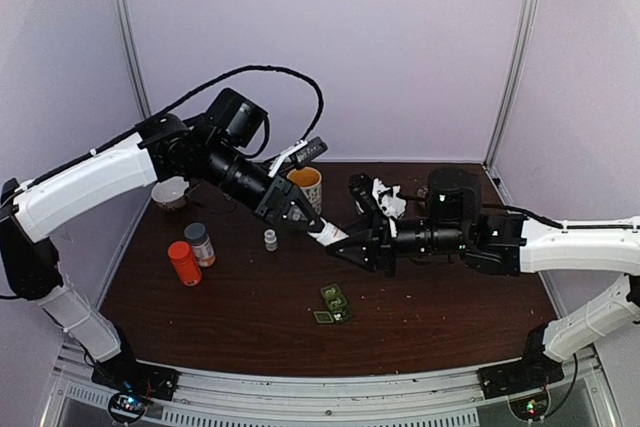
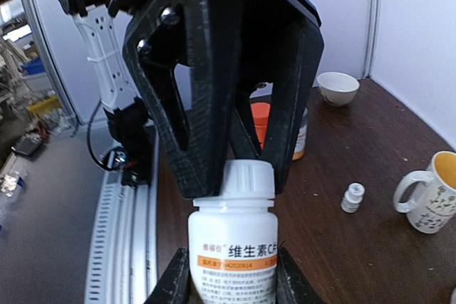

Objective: Sort the pills into containers
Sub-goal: Screw the lid of the pill bottle onto the pill bottle.

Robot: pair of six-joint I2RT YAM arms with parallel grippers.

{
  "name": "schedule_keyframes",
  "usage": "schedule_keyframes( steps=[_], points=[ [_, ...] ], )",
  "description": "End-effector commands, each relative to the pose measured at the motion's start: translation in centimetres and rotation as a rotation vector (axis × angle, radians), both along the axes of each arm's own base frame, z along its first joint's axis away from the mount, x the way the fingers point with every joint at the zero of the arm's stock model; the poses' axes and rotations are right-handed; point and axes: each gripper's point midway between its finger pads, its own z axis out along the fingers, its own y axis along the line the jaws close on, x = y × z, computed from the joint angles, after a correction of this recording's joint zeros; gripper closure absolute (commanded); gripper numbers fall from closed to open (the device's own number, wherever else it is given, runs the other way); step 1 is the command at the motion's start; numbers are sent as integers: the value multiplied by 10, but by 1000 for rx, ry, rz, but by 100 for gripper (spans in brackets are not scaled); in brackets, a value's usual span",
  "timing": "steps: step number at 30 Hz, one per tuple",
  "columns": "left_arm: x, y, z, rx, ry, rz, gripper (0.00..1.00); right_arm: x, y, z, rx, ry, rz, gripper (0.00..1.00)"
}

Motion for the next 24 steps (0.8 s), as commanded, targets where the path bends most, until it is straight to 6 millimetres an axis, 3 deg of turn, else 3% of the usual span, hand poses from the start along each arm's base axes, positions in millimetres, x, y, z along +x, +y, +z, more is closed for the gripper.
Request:
schedule_keyframes(
  steps=[1, 3, 7, 13, 16, 19, 21, 22, 24],
  points=[
    [2, -2, -2, -3, -322, -85, 71, -21, 7, 122, 398, 76, 188, 100],
    [2, 0, 5, -12, -428, -112, 73, -22, 7, 128, 430, 125, 225, 100],
    [-20, 1, 12, -59, -630, -285, 73, -27, 3, 140, 487, 193, 293, 100],
    [-35, 13, 14, -85, -872, -450, 65, -33, -2, 150, 540, 265, 364, 100],
    [-16, 16, 21, -33, -959, -363, 52, -32, -3, 148, 537, 263, 355, 100],
    [4, 18, 40, -9, -966, -195, 43, -21, -1, 129, 453, 191, 264, 100],
    [6, 23, 54, -39, -969, -130, 37, -14, 0, 115, 376, 139, 206, 100],
    [5, 26, 62, -63, -969, -93, 31, -9, 1, 107, 331, 120, 177, 100],
    [1, 41, 85, -132, -983, -2, 5, -5, 1, 94, 259, 81, 149, 100]
  ],
)
